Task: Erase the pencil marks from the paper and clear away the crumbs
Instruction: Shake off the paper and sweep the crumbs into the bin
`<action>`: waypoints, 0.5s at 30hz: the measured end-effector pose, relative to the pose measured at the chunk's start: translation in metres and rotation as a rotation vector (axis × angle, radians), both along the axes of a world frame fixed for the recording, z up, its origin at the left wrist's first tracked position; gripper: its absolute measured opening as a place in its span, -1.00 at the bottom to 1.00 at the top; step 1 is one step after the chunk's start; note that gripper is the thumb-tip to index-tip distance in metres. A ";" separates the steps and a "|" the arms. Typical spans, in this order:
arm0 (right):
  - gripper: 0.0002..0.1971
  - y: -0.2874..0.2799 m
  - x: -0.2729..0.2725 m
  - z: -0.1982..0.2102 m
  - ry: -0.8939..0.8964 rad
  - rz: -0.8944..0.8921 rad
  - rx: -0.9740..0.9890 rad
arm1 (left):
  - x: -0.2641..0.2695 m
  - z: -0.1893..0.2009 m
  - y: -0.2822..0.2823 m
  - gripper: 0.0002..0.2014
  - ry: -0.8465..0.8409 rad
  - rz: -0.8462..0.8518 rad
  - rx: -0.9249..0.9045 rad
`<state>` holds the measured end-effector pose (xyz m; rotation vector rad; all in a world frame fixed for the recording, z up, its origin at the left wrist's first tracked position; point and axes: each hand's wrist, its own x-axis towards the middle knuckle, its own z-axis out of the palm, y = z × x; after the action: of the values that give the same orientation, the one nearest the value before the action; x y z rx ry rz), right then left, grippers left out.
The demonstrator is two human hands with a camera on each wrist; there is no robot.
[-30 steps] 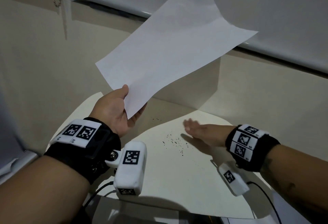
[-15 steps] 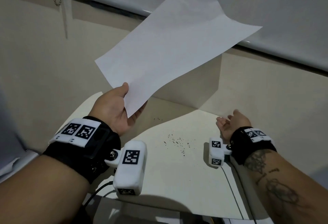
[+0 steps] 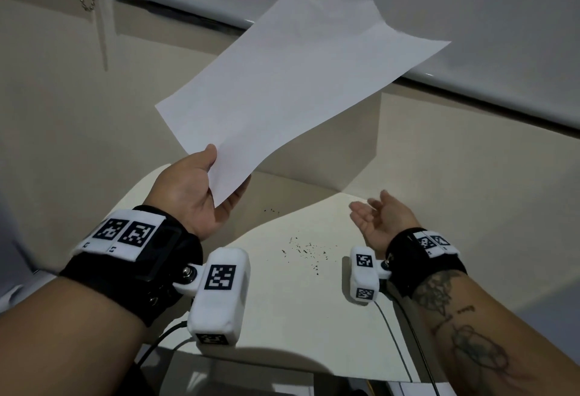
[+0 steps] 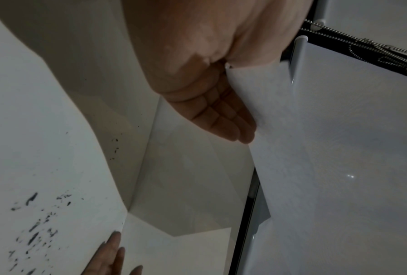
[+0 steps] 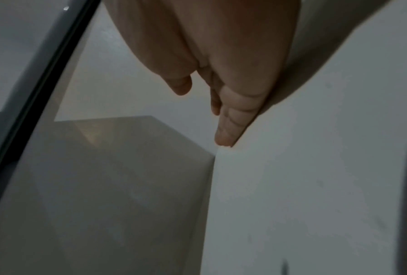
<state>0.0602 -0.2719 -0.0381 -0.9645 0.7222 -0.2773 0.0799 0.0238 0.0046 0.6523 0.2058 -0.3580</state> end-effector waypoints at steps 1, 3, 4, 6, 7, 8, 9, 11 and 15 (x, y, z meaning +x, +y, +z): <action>-0.64 0.007 -0.003 -0.003 0.008 0.053 0.028 | 0.000 0.000 0.000 -0.75 -0.002 -0.001 0.001; -0.62 0.025 -0.013 -0.005 0.026 0.220 0.097 | 0.001 -0.001 -0.001 -0.73 -0.003 -0.003 0.003; -0.59 0.031 -0.018 -0.004 0.028 0.306 0.124 | 0.001 -0.001 -0.001 -0.72 -0.002 -0.004 0.008; -0.56 0.034 -0.026 0.006 -0.011 0.332 0.175 | 0.002 -0.001 -0.001 -0.72 -0.005 -0.003 0.009; -0.59 0.029 -0.026 0.010 -0.049 0.250 0.175 | 0.003 -0.001 -0.001 -0.73 -0.006 0.000 0.003; -0.63 0.019 -0.024 0.014 -0.081 0.132 0.159 | 0.003 -0.002 -0.001 -0.72 -0.006 0.001 -0.001; -0.65 0.007 -0.022 0.015 -0.096 0.022 0.128 | 0.003 -0.002 -0.001 -0.72 -0.006 0.000 -0.001; -0.64 -0.009 -0.017 0.012 -0.054 -0.091 0.057 | 0.003 -0.003 -0.001 -0.70 -0.006 -0.008 0.006; -0.62 0.004 -0.013 -0.005 -0.004 0.026 0.056 | 0.004 -0.001 -0.001 -0.69 -0.015 -0.006 0.000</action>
<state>0.0470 -0.2678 -0.0434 -0.9189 0.7100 -0.2348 0.0835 0.0228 0.0038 0.6560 0.1895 -0.3591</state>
